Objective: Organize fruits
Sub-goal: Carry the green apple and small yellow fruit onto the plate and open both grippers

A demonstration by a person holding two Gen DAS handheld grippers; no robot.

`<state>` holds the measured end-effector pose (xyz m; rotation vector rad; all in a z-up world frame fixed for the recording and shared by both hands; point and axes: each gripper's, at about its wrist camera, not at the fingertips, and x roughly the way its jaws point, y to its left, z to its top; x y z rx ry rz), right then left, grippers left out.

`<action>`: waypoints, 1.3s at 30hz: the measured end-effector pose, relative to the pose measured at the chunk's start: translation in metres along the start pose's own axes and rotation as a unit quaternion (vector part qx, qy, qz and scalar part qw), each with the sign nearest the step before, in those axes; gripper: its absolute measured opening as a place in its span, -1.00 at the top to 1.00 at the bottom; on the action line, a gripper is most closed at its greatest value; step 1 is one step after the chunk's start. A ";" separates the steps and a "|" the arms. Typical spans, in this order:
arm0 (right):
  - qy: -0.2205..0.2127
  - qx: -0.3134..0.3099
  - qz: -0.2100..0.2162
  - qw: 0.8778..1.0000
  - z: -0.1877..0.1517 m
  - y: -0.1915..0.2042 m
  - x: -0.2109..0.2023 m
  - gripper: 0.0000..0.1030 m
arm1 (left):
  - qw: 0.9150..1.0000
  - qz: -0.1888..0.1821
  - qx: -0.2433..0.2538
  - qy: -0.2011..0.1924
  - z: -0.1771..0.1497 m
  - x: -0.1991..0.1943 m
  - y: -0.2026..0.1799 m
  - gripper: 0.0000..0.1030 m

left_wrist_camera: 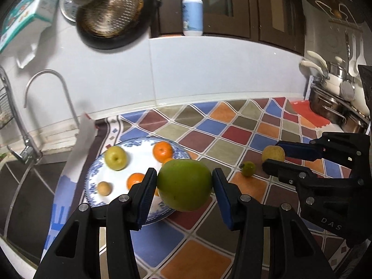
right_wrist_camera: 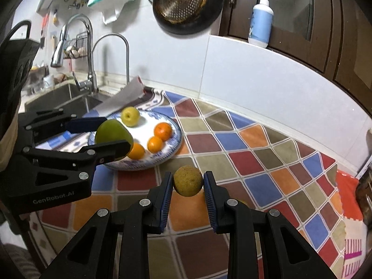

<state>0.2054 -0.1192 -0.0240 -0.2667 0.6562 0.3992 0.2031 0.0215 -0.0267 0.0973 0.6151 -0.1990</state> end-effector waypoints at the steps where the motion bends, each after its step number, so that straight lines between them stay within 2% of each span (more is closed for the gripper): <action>1: -0.004 0.002 0.002 1.000 0.002 0.003 -0.002 0.45 | 1.000 0.003 -0.002 -0.003 0.000 -0.003 0.003 0.06; 11: -0.021 0.003 0.018 1.000 0.016 0.033 -0.002 0.45 | 1.000 0.023 -0.005 -0.020 -0.002 -0.025 0.035 0.05; 20: -0.033 0.003 0.020 0.999 0.035 0.057 0.009 0.45 | 0.999 0.031 -0.003 -0.030 0.001 -0.027 0.068 0.06; 28: -0.035 0.002 0.025 0.999 0.053 0.074 0.031 0.45 | 0.999 0.032 0.005 -0.027 0.004 -0.014 0.093 0.05; 39: -0.010 0.012 0.033 0.999 0.069 0.082 0.080 0.45 | 1.000 0.021 0.005 -0.007 0.006 0.024 0.119 0.06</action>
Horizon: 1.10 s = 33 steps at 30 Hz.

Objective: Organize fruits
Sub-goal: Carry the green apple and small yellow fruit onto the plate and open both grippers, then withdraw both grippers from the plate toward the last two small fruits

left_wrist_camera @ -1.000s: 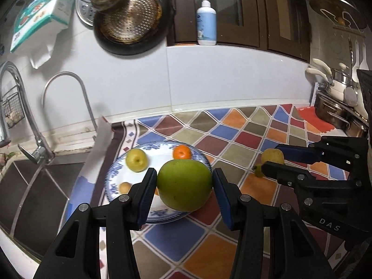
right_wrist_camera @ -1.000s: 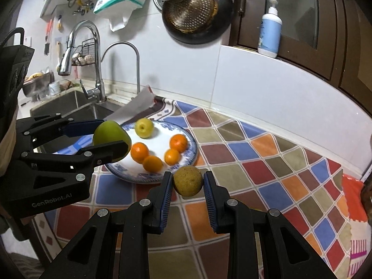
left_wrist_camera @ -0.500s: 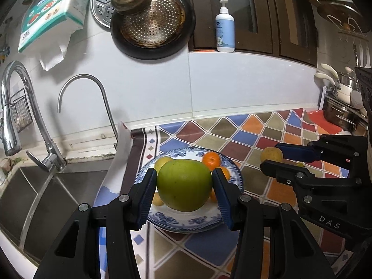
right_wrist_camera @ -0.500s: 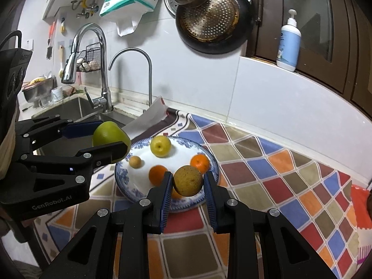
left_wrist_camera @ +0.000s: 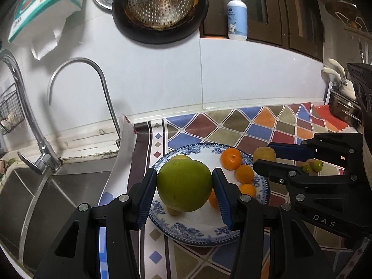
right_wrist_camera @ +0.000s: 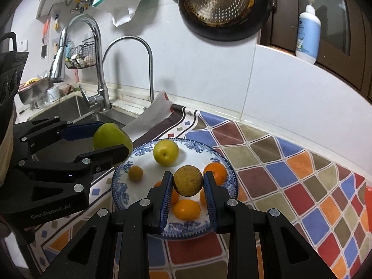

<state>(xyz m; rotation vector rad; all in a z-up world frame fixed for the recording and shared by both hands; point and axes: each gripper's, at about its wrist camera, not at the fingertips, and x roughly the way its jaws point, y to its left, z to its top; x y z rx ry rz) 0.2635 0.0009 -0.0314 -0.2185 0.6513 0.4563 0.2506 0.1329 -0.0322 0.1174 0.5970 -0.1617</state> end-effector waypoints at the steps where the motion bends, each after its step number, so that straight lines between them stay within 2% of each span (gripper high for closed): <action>1: 0.002 0.000 0.000 1.000 0.000 0.000 0.003 0.45 | 1.000 -0.001 0.000 0.002 0.000 0.003 0.001 0.06; 14: 0.028 0.016 0.006 0.999 0.002 -0.014 0.048 0.45 | 1.000 -0.020 0.001 0.024 0.002 0.049 0.005 0.06; 22: 0.034 0.022 0.013 0.999 0.001 -0.018 0.062 0.45 | 0.999 -0.022 0.004 0.034 0.002 0.060 0.004 0.05; 25: 0.035 0.029 0.014 0.999 0.001 -0.020 0.062 0.35 | 0.999 -0.021 -0.003 0.041 0.002 0.062 0.005 0.04; 33: 0.022 0.033 -0.005 0.999 0.001 -0.024 0.043 0.32 | 1.000 0.009 0.000 0.001 0.009 0.035 0.001 -0.22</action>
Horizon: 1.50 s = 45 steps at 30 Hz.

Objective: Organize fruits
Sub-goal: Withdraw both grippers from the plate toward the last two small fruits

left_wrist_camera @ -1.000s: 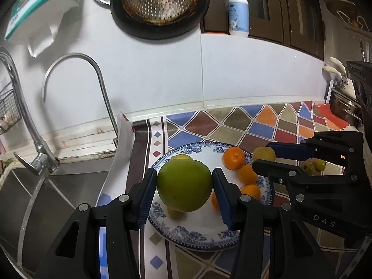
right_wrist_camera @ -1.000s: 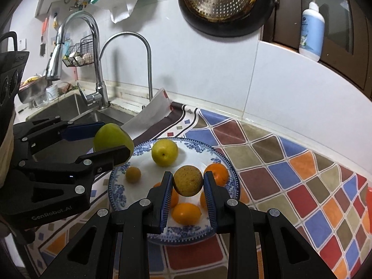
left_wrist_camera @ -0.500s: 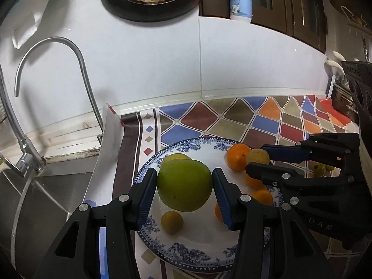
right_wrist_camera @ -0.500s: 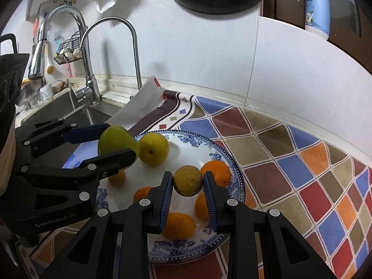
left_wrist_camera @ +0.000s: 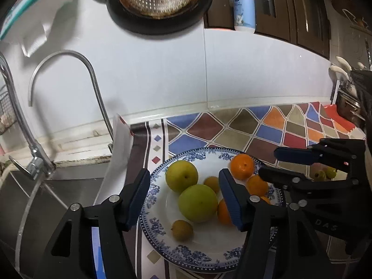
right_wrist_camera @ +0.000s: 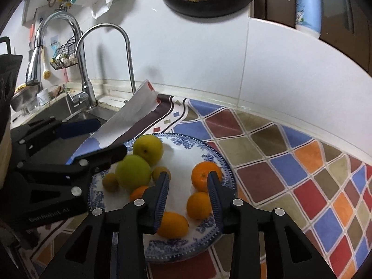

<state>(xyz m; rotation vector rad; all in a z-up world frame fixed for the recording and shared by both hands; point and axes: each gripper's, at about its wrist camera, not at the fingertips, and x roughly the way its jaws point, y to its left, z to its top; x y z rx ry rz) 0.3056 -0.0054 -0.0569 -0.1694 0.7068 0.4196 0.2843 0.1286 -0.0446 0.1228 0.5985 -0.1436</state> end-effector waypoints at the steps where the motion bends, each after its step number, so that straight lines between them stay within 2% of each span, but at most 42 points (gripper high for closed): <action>1: -0.004 0.000 -0.004 1.000 0.000 0.000 -0.005 0.32 | 1.000 0.003 -0.001 -0.003 0.000 -0.004 -0.001 -0.25; 7: -0.025 0.008 -0.027 0.999 -0.004 -0.002 -0.038 0.22 | 1.000 0.014 -0.008 -0.014 0.000 -0.031 -0.008 -0.39; 15: -0.060 0.024 -0.052 0.997 -0.012 -0.005 -0.086 -0.08 | 0.999 0.021 -0.015 -0.037 0.000 -0.071 -0.026 -0.56; 23: -0.077 0.036 -0.074 0.994 -0.028 -0.014 -0.124 -0.20 | 0.998 0.020 -0.007 -0.055 -0.002 -0.100 -0.052 -0.68; 33: -0.092 0.037 -0.099 0.990 -0.046 -0.036 -0.163 -0.20 | 0.997 0.006 -0.003 -0.073 -0.001 -0.120 -0.092 -0.74; 45: -0.097 0.036 -0.121 0.987 -0.066 -0.079 -0.197 -0.20 | 0.996 -0.008 0.012 -0.086 0.004 -0.123 -0.147 -0.74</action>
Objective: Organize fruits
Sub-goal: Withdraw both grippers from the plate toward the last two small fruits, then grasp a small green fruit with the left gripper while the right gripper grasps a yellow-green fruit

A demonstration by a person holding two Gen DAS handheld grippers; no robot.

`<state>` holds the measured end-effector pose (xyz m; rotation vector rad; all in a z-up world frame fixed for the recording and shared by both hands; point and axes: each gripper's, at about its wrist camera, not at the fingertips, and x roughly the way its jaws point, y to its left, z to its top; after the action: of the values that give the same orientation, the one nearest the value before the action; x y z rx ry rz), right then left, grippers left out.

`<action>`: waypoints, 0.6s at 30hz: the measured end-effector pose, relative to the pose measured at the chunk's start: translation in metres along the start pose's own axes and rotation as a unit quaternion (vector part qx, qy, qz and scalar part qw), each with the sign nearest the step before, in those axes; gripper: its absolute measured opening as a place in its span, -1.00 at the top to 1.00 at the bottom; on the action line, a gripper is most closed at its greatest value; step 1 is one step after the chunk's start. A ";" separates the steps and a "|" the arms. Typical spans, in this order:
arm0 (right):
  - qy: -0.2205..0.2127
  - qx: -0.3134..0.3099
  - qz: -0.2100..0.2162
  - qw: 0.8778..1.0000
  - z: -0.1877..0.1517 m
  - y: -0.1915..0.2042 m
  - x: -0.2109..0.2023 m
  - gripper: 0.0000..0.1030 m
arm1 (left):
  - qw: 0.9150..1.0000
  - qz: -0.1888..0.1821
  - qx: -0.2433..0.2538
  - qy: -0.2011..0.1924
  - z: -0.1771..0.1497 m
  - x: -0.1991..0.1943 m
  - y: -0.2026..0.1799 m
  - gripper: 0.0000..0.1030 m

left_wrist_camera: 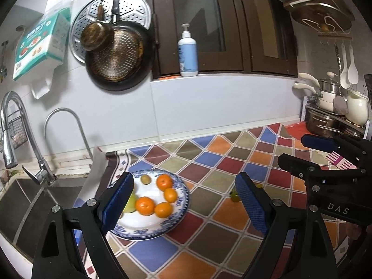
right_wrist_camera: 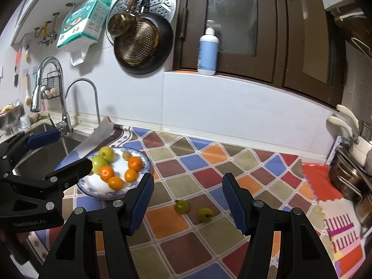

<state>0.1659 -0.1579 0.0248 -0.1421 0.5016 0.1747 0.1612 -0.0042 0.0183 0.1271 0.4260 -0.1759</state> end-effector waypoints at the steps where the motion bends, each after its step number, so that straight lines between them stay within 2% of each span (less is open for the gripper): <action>1: 0.001 0.000 0.000 1.000 -0.001 -0.004 -0.001 -0.20 | 1.000 -0.002 0.002 0.000 0.000 0.001 -0.004 -0.74; 9: 0.025 -0.018 -0.002 1.000 -0.016 -0.029 0.005 -0.20 | 0.999 -0.024 0.031 0.006 -0.001 0.014 -0.035 -0.74; 18: 0.057 -0.031 0.020 0.998 -0.031 -0.046 0.031 -0.20 | 0.995 -0.054 0.075 0.032 -0.010 0.045 -0.057 -0.71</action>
<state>0.1878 -0.2038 -0.0132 -0.2031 0.6135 0.2220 0.1863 -0.0645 -0.0144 0.2588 0.4831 -0.3107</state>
